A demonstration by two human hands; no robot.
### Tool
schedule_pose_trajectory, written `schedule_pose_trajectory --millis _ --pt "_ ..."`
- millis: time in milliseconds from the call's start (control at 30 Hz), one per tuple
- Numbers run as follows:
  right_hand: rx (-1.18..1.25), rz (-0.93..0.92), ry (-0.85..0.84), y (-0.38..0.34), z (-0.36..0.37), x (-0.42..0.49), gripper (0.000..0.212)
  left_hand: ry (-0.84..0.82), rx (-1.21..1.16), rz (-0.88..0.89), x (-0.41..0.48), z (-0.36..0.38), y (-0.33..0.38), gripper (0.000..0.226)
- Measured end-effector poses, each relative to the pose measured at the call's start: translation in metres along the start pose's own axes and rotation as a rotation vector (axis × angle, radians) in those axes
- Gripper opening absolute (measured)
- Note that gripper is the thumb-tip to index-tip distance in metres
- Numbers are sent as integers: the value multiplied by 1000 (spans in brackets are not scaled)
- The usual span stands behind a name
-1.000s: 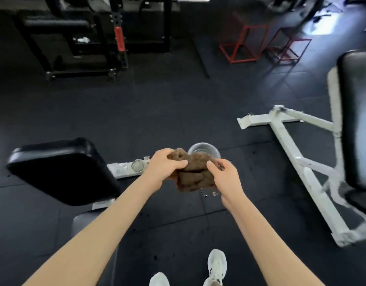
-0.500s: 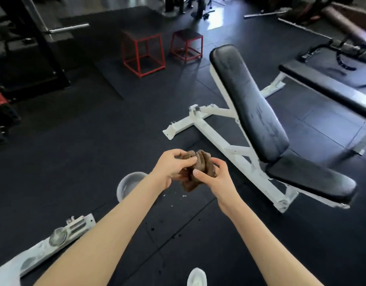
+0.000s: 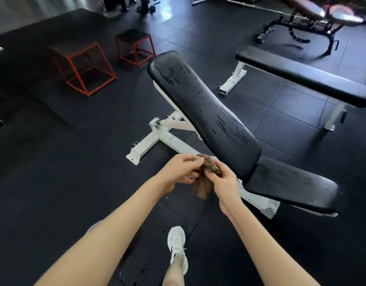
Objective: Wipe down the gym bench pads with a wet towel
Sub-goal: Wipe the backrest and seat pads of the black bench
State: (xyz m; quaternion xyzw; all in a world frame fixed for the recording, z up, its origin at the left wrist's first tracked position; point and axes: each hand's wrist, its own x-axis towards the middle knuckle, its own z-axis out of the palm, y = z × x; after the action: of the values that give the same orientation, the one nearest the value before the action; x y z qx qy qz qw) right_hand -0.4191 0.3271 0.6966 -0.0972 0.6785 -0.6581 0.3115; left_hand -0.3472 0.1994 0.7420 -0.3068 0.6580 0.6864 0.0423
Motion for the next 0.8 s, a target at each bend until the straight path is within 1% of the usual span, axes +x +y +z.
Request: schedule_pose_trajectory --millis 100,200,267,333,367,500,633,800 --pt "31 12 67 -17 4 60 25 -30 14 4 56 -13 23 26" --pt "32 20 108 -35 7 122 20 -32 15 5 112 -32 47 23" --pt "24 12 140 -45 7 165 17 -6 37 0 148 -45 64 21" --pt "14 14 155 -52 6 205 16 60 30 -20 181 -57 77 14" --pt "9 16 158 -56 4 224 16 123 14 -34 197 -62 81 11" --pt "-28 -5 153 -76 -2 306 18 461 -5 -25 257 -94 99 8" --pt "-91 -50 94 -98 9 390 19 708 31 5 312 -128 117 11" --pt "-239 -130 66 -106 48 480 24 1030 181 -21 373 -166 130 19"
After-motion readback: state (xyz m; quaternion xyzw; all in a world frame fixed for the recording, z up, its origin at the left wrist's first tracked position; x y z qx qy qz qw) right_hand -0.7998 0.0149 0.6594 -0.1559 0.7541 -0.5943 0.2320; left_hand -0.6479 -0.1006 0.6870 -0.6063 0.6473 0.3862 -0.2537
